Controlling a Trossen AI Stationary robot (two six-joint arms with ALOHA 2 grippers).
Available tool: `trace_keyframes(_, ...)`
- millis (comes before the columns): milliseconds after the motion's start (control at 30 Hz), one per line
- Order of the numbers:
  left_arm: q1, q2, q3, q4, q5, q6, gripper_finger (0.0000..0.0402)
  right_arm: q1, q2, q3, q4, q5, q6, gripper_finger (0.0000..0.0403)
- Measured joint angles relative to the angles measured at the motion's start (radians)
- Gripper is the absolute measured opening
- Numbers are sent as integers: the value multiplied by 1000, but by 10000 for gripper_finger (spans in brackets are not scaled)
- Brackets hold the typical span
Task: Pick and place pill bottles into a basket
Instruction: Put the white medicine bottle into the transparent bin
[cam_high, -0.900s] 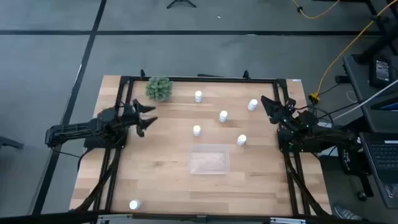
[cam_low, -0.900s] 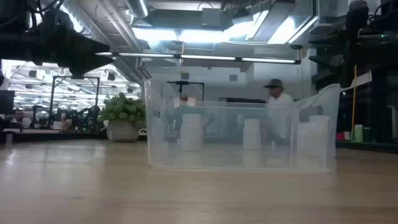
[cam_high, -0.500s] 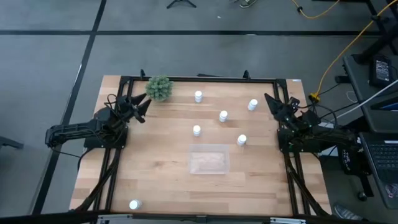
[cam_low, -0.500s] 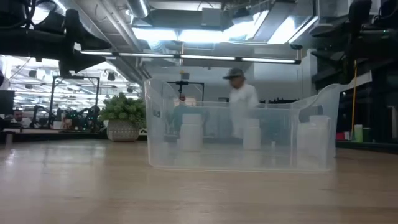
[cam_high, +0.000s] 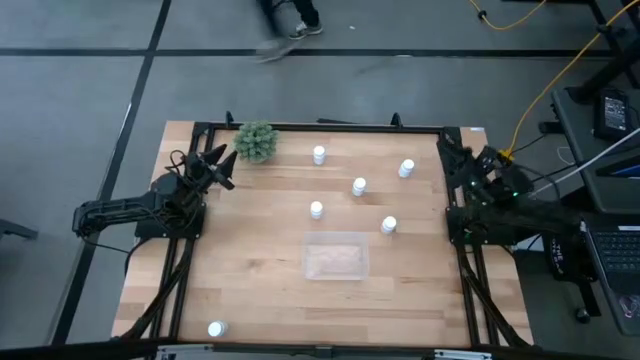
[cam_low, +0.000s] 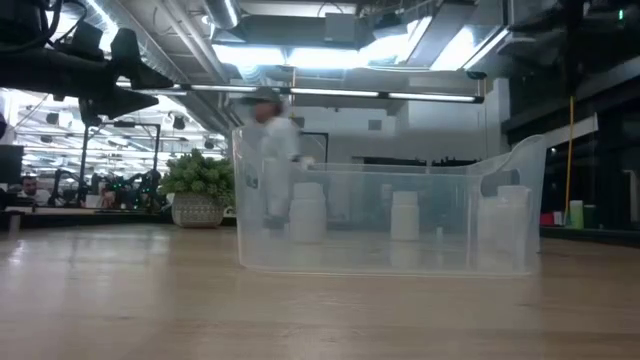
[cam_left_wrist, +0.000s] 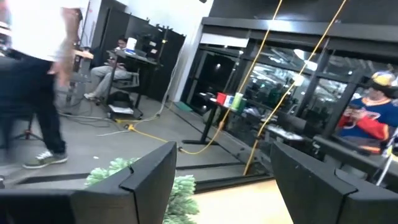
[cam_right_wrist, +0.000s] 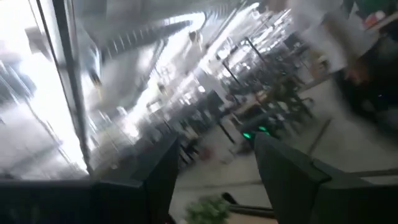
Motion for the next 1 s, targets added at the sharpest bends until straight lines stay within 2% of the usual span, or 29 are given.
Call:
trace_keyframes(133, 0, 0, 0, 31, 39, 20, 253, 0, 176, 302, -393, -72, -94, 212)
trace_keyframes(233, 0, 0, 0, 89, 80, 19, 253, -1, 342, 533, -626, -75, -131, 212)
trace_keyframes(333, 0, 0, 6, 131, 126, -65, 253, -3, 481, 729, -736, -69, -286, 212)
trace_keyframes(433, 0, 0, 15, 143, 147, -107, 253, -3, 582, 881, -760, -69, -409, 212)
trace_keyframes(567, 0, 0, 16, 141, 165, -109, 253, -3, 659, 988, -764, -68, -370, 212)
trace_keyframes(733, 0, 0, 16, 116, 165, -99, 253, -33, 727, 1041, -880, -85, -381, 212)
trace_keyframes(900, 0, 0, 16, 79, 165, -99, 253, -112, 834, 1131, -1117, -233, -283, 214)
trace_keyframes(1000, 0, 0, 16, 78, 178, -99, 253, -178, 922, 1206, -1315, -327, -228, 234)
